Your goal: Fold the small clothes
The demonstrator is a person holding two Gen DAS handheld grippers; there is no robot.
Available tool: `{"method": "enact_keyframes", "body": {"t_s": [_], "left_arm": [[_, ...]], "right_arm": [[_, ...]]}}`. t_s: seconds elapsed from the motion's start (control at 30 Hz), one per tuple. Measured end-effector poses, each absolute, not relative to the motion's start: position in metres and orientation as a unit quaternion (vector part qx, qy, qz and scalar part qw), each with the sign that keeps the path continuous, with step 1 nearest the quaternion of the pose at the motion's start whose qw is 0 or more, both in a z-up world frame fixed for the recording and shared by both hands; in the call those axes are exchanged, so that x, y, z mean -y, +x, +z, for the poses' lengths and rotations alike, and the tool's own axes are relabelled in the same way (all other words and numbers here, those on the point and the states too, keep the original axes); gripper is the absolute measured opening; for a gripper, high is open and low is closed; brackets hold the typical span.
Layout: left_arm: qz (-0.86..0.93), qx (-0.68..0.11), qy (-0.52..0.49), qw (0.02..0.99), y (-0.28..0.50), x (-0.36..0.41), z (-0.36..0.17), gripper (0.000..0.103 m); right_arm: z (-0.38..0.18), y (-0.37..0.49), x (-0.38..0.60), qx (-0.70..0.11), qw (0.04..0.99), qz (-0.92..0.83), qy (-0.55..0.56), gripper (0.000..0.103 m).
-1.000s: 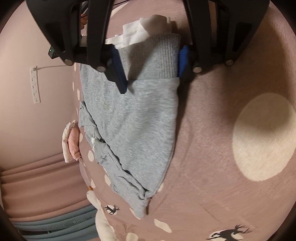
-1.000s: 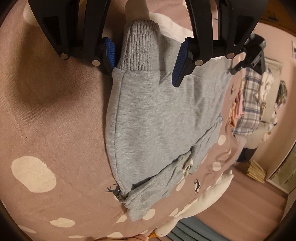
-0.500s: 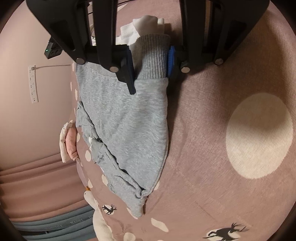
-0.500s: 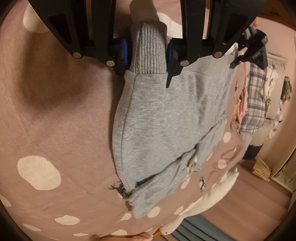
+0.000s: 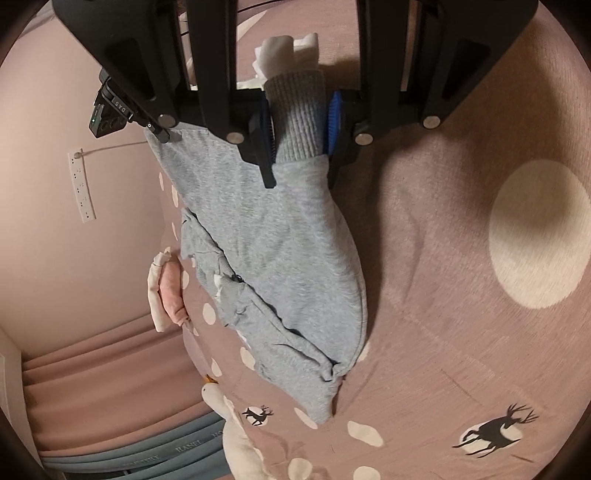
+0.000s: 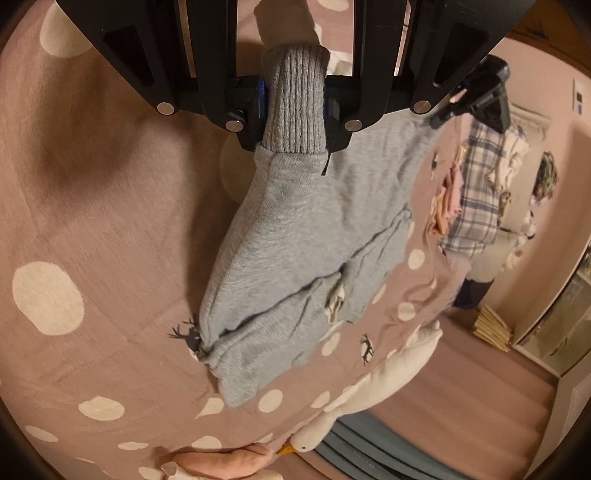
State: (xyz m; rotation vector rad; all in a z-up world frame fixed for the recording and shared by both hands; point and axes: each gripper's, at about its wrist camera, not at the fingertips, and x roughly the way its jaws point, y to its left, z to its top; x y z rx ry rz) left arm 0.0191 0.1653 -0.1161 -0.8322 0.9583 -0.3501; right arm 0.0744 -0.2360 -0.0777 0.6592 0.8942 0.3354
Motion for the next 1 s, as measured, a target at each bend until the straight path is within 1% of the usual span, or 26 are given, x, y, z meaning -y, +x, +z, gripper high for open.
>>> {"method": "enact_keyframes", "body": {"t_s": [0.37,1.0], "left_arm": [[-0.167,-0.447,-0.382,0.791,0.023,-0.163,-0.113,0.022],[-0.188,-0.431,-0.372,0.800,0.031,-0.158,-0.100,0.021]], "right_arm": [[-0.075,0.075,0.236,-0.408,0.830,0.173,0.337,0.021],[-0.070,0.076,0.237,-0.396,0.831,0.181,0.346,0.020]]}}
